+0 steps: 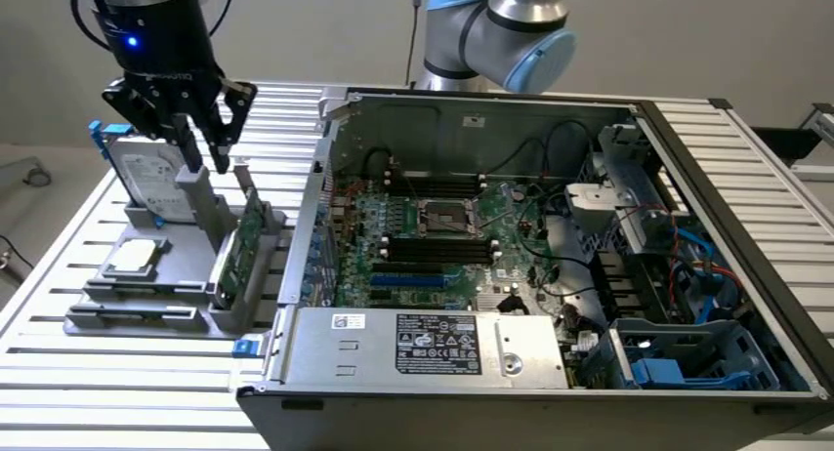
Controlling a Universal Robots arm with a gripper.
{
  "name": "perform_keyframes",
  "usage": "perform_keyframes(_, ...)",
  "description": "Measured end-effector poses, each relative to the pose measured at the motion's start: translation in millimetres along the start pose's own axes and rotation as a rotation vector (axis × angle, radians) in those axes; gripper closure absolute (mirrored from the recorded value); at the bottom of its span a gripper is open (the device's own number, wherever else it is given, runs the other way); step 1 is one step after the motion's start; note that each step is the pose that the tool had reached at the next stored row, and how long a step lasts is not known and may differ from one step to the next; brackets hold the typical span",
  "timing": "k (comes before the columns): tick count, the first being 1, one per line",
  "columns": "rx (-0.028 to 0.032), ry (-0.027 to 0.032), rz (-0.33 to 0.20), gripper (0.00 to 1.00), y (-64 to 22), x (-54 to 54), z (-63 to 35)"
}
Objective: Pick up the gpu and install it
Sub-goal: 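Pick up the gpu and move the gpu toward the slot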
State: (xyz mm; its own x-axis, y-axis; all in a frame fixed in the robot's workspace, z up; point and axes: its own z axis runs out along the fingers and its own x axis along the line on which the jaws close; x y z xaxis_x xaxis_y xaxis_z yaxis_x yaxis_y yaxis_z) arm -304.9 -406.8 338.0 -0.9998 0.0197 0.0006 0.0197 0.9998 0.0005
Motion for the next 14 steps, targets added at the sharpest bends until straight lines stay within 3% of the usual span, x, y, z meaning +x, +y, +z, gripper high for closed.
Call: perform_keyframes(14,0.0,0.0,0.0,0.64,-11.1,0.5,25.5)
